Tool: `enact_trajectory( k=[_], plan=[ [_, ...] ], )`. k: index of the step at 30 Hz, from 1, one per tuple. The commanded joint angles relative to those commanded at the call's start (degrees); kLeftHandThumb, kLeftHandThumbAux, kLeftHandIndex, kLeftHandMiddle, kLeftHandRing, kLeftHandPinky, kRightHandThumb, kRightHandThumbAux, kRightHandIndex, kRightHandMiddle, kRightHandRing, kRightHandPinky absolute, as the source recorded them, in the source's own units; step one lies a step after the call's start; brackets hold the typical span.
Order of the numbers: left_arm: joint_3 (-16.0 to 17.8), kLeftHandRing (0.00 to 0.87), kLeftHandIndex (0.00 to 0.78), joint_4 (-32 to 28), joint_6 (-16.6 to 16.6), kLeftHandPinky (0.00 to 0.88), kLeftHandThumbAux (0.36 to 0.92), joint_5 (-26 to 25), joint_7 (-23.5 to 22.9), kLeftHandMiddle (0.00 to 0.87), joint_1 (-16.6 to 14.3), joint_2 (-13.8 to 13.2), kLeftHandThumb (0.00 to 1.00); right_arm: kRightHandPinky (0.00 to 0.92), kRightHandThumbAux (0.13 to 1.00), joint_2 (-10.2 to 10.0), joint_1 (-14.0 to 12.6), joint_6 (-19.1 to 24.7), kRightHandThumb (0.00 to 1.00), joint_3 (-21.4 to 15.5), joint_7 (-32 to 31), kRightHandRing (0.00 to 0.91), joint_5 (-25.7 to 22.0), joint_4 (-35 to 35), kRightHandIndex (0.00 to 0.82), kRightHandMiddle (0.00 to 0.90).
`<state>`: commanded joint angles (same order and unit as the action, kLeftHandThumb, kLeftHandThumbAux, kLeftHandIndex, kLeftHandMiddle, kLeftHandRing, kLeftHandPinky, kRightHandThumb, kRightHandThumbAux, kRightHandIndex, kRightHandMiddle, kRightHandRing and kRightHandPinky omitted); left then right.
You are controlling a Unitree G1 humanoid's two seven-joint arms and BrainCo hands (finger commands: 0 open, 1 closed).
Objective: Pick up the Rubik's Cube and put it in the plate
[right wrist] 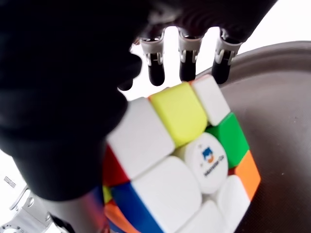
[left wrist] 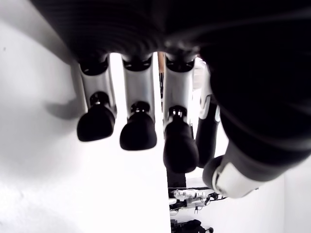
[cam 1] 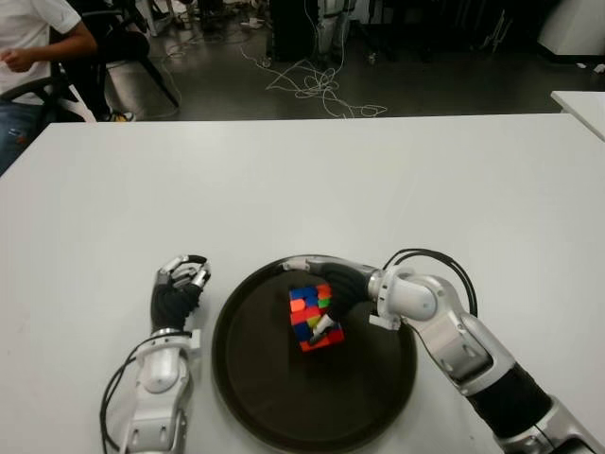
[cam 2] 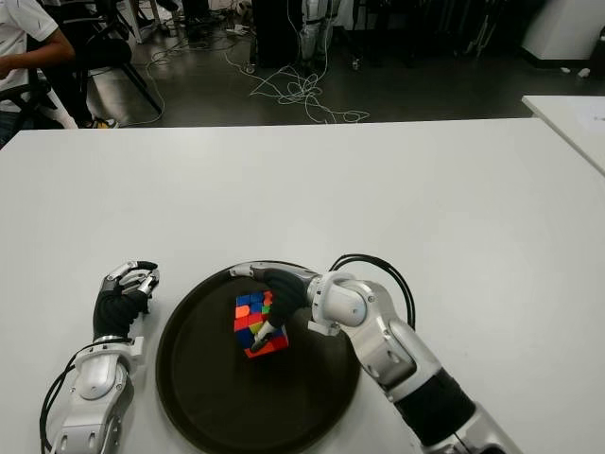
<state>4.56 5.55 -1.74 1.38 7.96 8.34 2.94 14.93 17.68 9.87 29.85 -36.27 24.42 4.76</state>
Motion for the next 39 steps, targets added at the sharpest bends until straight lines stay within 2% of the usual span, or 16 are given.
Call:
enact_trajectory(
  k=[12, 19, 31, 35, 39],
  plan=[
    [0.01, 0.794, 0.442, 0.08, 0.47, 0.774, 0.704, -0.13, -0.01, 0.792, 0.15, 0.13, 0.708, 0.052, 0.859, -0.62, -1.25, -1.37, 0.0, -0.83, 2.73, 0.044, -0.37, 0.21, 0.001, 0.053],
    [-0.11, 0.795, 0.443, -0.48, 0.34, 0.778, 0.704, 0.08, 0.25, 0.793, 0.34, 0.28, 0.708, 0.012, 0.793, -1.56, -2.86, -2.63, 0.0, -2.15, 5.13, 0.006, -2.08, 0.62, 0.0, 0.007],
    [0.03, 0.798, 0.443, -0.96, -0.41, 0.773, 0.703, 0.03, 0.59, 0.797, 0.39, 0.59, 0.709, 0.0, 0.644, -3.2, -4.81, -4.01, 0.0, -4.92, 5.02, 0.0, -9.57, 0.82, 0.0, 0.0],
    [0.12, 0.795, 0.442, -0.63, -0.74, 0.77, 0.703, 0.07, 0.51, 0.79, 0.17, 0.44, 0.709, 0.0, 0.604, -4.35, -5.38, -3.08, 0.0, -6.5, 3.05, 0.0, -15.09, 0.37, 0.0, 0.0],
    [0.08, 0.791, 0.441, -0.57, -1.07, 0.77, 0.704, 0.26, 0.54, 0.783, 0.07, 0.31, 0.709, 0.0, 0.576, -4.3, -5.49, -2.58, 0.0, -6.95, 2.63, 0.0, -17.16, 0.32, 0.0, 0.0]
  ],
)
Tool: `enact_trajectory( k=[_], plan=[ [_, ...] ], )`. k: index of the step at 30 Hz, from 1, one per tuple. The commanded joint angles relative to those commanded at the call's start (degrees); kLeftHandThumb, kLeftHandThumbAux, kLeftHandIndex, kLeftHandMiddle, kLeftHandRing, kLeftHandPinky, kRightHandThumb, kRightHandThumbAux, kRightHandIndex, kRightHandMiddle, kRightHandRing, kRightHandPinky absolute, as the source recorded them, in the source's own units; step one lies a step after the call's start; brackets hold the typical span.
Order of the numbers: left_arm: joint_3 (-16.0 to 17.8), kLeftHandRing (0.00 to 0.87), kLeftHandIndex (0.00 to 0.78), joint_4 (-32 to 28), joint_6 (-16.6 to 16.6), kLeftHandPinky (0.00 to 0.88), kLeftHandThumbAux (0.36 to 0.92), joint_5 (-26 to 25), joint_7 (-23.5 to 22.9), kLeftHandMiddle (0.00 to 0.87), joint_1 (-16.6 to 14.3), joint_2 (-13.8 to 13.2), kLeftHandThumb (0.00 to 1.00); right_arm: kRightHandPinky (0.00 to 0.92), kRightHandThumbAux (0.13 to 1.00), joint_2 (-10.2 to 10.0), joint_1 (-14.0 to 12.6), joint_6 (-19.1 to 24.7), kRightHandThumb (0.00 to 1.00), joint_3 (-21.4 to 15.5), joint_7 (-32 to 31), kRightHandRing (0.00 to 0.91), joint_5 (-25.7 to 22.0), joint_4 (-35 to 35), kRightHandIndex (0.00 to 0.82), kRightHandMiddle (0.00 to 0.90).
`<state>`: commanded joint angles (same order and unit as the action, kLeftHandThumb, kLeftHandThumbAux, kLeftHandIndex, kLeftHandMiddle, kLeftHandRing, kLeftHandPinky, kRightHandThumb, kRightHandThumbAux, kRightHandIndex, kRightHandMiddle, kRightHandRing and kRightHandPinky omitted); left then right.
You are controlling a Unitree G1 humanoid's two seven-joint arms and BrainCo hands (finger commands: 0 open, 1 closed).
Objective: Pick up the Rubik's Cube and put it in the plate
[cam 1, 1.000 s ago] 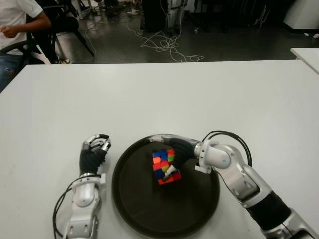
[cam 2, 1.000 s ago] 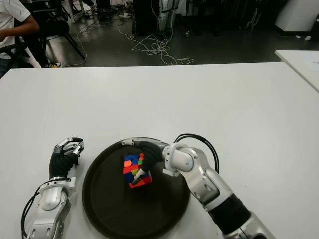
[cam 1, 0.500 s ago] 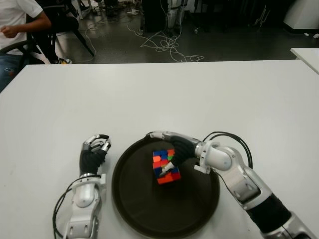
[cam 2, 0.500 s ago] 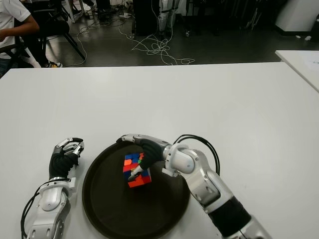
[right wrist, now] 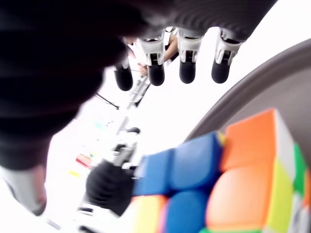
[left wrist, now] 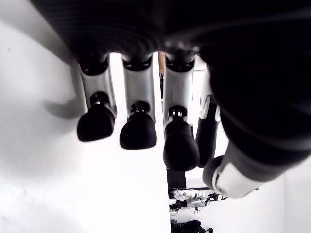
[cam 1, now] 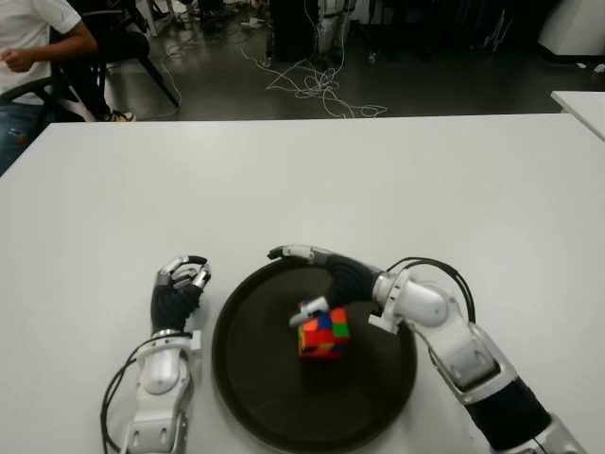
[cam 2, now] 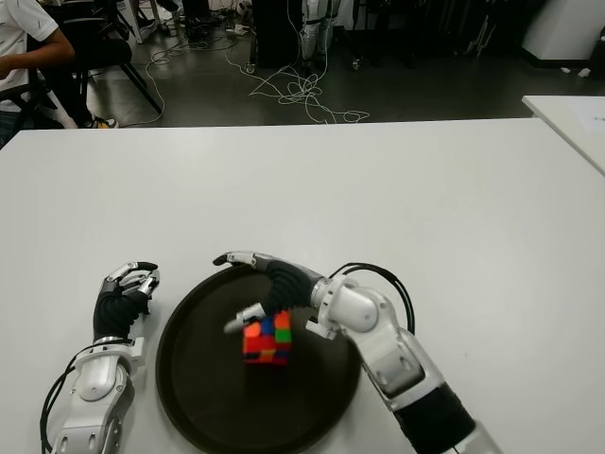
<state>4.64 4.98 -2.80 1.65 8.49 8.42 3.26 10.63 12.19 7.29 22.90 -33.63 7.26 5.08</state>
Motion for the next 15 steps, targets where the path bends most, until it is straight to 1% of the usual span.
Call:
enact_trajectory(
  k=[3, 8, 15],
  plan=[
    [-0.04, 0.789, 0.441, 0.04, 0.03, 0.767, 0.704, 0.01, -0.26, 0.782, 0.0, -0.22, 0.708, 0.0, 0.567, 0.28, -0.05, 0.0, 0.0, 0.12, 0.49, 0.0, -0.03, 0.35, 0.0, 0.0],
    [-0.09, 0.788, 0.442, -0.08, 0.25, 0.768, 0.704, -0.15, -0.43, 0.784, 0.14, -0.25, 0.708, 0.0, 0.568, 0.83, -0.92, -0.9, 0.0, 0.15, 2.15, 0.0, 1.1, 2.45, 0.0, 0.0],
    [0.2, 0.783, 0.441, 0.08, 0.14, 0.766, 0.704, -0.46, -0.12, 0.775, -0.03, 0.06, 0.709, 0.0, 0.563, 2.08, -0.33, -2.31, 0.0, 1.54, 3.38, 0.0, 3.9, 1.89, 0.0, 0.0]
  ],
)
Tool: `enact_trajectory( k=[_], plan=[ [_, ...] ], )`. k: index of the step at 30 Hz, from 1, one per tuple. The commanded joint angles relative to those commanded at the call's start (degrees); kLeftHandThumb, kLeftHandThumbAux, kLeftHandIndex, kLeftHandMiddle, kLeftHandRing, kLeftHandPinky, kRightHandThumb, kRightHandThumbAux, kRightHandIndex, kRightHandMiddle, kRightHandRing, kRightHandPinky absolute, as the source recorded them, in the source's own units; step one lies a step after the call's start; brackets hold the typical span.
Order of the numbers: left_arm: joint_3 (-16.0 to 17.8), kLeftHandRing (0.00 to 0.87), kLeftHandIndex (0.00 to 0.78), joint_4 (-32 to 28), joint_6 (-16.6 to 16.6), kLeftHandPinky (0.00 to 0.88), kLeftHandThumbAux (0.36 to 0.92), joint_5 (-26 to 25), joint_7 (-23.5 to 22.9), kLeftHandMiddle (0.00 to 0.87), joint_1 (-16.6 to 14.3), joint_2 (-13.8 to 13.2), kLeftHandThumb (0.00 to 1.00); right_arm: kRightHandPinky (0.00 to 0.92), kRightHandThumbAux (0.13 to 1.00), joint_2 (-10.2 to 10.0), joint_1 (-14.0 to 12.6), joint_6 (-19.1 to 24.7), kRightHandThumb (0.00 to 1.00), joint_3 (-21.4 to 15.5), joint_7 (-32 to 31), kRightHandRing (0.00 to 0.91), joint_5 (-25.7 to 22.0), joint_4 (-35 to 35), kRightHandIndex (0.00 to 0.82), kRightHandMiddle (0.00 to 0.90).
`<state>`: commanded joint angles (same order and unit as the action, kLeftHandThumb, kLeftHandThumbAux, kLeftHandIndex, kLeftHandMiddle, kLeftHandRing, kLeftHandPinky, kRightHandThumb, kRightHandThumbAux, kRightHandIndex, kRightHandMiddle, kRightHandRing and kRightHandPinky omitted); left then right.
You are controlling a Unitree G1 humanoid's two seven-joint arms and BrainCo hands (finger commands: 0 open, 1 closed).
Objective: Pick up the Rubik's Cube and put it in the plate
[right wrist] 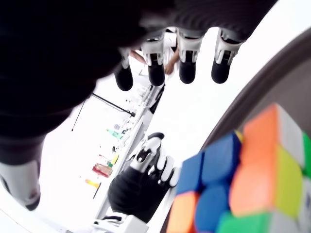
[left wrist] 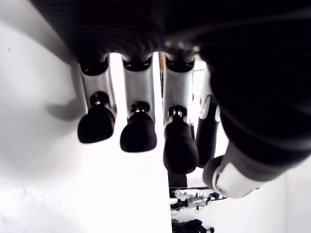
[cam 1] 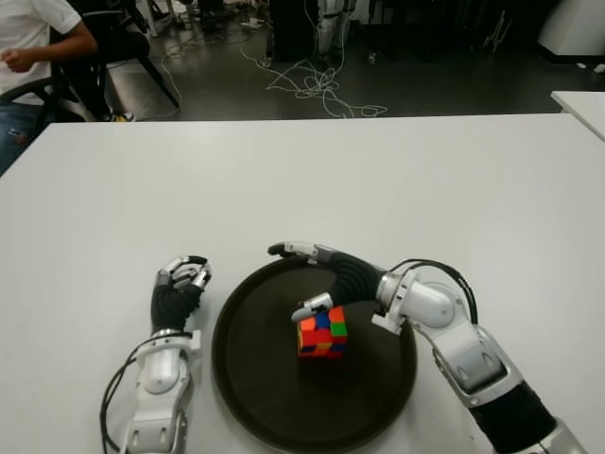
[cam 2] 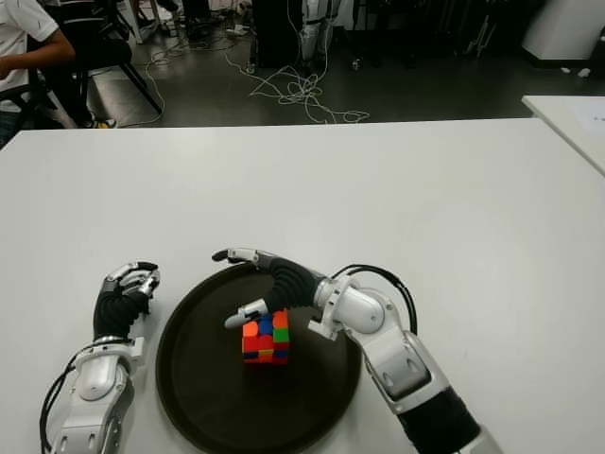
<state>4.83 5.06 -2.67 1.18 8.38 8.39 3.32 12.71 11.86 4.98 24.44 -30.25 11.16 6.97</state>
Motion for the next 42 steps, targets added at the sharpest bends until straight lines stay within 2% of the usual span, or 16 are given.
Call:
enact_trajectory(
  k=[12, 20, 28, 31, 35, 42],
  plan=[
    [0.14, 0.786, 0.443, 0.27, 0.42, 0.773, 0.704, -0.02, 0.14, 0.782, -0.08, 0.31, 0.71, 0.007, 0.537, 0.71, -0.15, -2.83, 0.0, 0.45, 2.75, 0.0, 3.79, -0.39, 0.0, 0.0],
    [0.27, 0.784, 0.443, 0.36, 0.84, 0.775, 0.702, 0.08, 0.43, 0.78, -0.02, 0.66, 0.71, 0.008, 0.53, 0.88, -0.67, -2.71, 0.0, -0.19, 3.68, 0.0, 4.6, 0.71, 0.0, 0.0],
    [0.53, 0.79, 0.442, 0.78, 1.27, 0.779, 0.703, 0.07, 0.66, 0.779, -0.15, 0.85, 0.711, 0.0, 0.541, 1.09, 0.12, -4.64, 0.0, -3.75, 5.3, 0.0, 2.37, -1.59, 0.0, 0.0],
    [0.62, 0.791, 0.442, 1.15, 1.37, 0.778, 0.703, -0.01, 0.4, 0.779, -0.34, 0.61, 0.711, 0.0, 0.542, 3.1, 0.65, -4.48, 0.0, -8.67, 3.43, 0.0, -1.93, 1.4, 0.0, 0.0],
    [0.68, 0.792, 0.442, 1.49, 1.22, 0.775, 0.703, -0.17, -0.02, 0.78, -0.53, 0.35, 0.711, 0.0, 0.545, 4.4, -0.29, -6.45, 0.0, -13.64, 4.96, 0.0, -3.9, 6.07, 0.0, 0.0],
    [0.65, 0.796, 0.442, 1.76, 1.23, 0.779, 0.703, 0.1, 0.01, 0.782, -0.74, 0.21, 0.71, 0.0, 0.575, 5.0, 0.22, -7.74, 0.0, -16.96, 7.84, 0.0, -3.53, 6.02, 0.0, 0.0]
  ],
)
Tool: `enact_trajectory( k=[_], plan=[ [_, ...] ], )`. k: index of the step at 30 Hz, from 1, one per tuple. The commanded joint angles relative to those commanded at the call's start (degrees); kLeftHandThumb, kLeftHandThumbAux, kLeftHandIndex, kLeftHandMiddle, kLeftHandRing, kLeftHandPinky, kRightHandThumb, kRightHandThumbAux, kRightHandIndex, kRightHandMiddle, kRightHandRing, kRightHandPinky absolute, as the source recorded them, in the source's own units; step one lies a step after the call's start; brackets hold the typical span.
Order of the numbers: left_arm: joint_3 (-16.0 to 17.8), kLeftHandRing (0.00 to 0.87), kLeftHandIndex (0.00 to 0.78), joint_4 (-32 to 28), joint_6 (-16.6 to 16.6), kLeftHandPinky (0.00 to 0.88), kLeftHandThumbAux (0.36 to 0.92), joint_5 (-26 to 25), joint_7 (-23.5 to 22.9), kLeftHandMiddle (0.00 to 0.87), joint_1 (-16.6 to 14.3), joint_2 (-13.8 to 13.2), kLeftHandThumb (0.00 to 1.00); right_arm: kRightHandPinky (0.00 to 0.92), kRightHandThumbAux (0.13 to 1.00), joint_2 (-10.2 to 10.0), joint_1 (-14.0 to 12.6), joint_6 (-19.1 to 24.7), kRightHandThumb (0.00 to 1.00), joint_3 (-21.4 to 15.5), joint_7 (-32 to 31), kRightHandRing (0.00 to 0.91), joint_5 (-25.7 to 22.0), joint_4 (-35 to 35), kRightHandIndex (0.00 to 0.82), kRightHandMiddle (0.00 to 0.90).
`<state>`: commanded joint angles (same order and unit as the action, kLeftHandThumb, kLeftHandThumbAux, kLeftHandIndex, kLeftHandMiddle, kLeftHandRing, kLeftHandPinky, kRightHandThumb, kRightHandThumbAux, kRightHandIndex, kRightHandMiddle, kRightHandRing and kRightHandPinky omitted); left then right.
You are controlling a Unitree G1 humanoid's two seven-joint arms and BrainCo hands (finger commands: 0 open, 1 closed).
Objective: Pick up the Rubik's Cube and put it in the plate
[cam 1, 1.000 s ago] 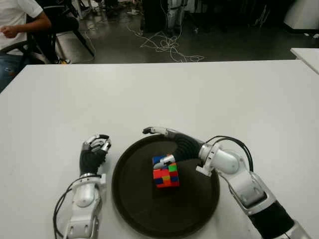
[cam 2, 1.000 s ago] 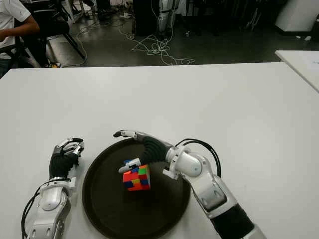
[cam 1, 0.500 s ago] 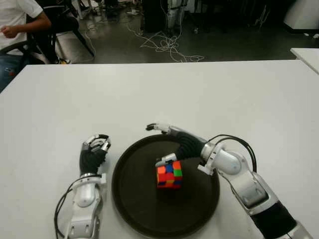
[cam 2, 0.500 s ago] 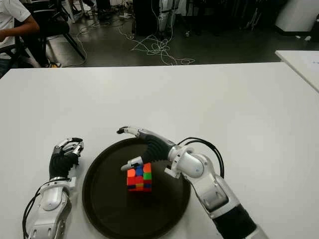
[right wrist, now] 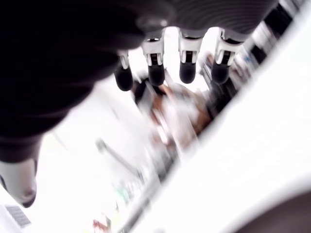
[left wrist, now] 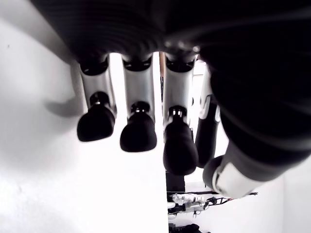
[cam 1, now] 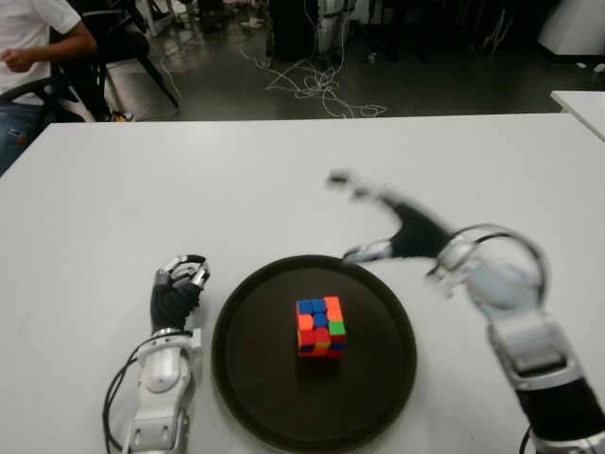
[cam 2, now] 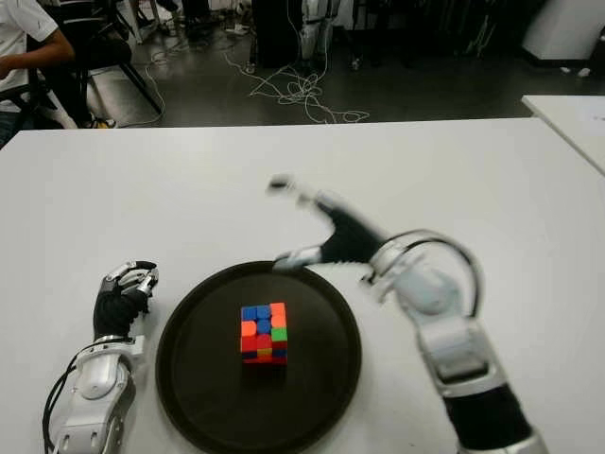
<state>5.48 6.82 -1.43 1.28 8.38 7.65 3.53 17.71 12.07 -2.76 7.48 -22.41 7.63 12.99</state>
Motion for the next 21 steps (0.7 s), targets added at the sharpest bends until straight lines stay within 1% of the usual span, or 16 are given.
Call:
enact_trajectory(
  k=[3, 6, 8, 10, 12, 14, 16, 19, 21],
  plan=[
    [-0.07, 0.797, 0.442, 0.14, 0.11, 0.781, 0.703, 0.13, -0.05, 0.784, -0.06, -0.12, 0.711, 0.0, 0.579, 1.74, -1.9, -2.15, 0.0, -2.03, 1.1, 0.0, 0.73, -0.66, 0.0, 0.0],
    [-0.12, 0.798, 0.442, 0.44, 0.38, 0.78, 0.703, 0.18, -0.23, 0.785, -0.14, -0.31, 0.71, 0.0, 0.594, 2.4, -2.83, -3.45, 0.0, -3.4, 2.73, 0.0, 1.89, -0.73, 0.0, 0.0],
    [-0.1, 0.798, 0.442, 0.59, 0.46, 0.779, 0.703, 0.09, -0.41, 0.785, -0.21, -0.44, 0.71, 0.0, 0.609, 2.38, -2.54, -4.43, 0.0, -4.3, 3.7, 0.0, 1.79, -1.81, 0.0, 0.0],
    [-0.15, 0.797, 0.441, 0.65, 0.42, 0.777, 0.703, 0.02, -0.73, 0.784, -0.25, -0.66, 0.71, 0.0, 0.622, 2.13, -2.45, -7.61, 0.0, -5.76, 5.35, 0.0, 1.02, -4.01, 0.0, 0.0],
    [-0.19, 0.795, 0.441, 0.7, 0.4, 0.773, 0.703, -0.01, -0.93, 0.783, -0.26, -0.81, 0.71, 0.0, 0.654, 1.89, -2.48, -10.17, 0.0, -6.6, 6.6, 0.0, 0.58, -5.5, 0.0, 0.0],
    [-0.22, 0.795, 0.441, 0.77, 0.44, 0.772, 0.703, -0.01, -1.02, 0.783, -0.28, -0.9, 0.709, 0.0, 0.671, 1.59, -3.04, -12.67, 0.0, -7.39, 7.64, 0.0, 0.03, -6.12, 0.0, 0.0],
    [-0.21, 0.794, 0.441, 0.88, 0.47, 0.772, 0.703, -0.02, -1.05, 0.783, -0.35, -1.01, 0.709, 0.0, 0.684, 1.58, -4.16, -15.09, 0.0, -8.53, 8.37, 0.0, -0.92, -6.22, 0.0, 0.0],
    [-0.15, 0.794, 0.441, 1.03, 0.42, 0.775, 0.704, -0.08, -0.99, 0.782, -0.59, -1.07, 0.709, 0.0, 0.7, 1.3, -3.36, -16.04, 0.0, -9.23, 8.54, 0.0, -2.47, -7.33, 0.0, 0.0],
    [-0.19, 0.796, 0.442, 0.97, 0.42, 0.778, 0.703, -0.12, -1.03, 0.783, -0.66, -1.1, 0.709, 0.0, 0.708, 1.56, -3.51, -15.95, 0.0, -9.95, 8.24, 0.0, -3.75, -7.42, 0.0, 0.0]
  ],
)
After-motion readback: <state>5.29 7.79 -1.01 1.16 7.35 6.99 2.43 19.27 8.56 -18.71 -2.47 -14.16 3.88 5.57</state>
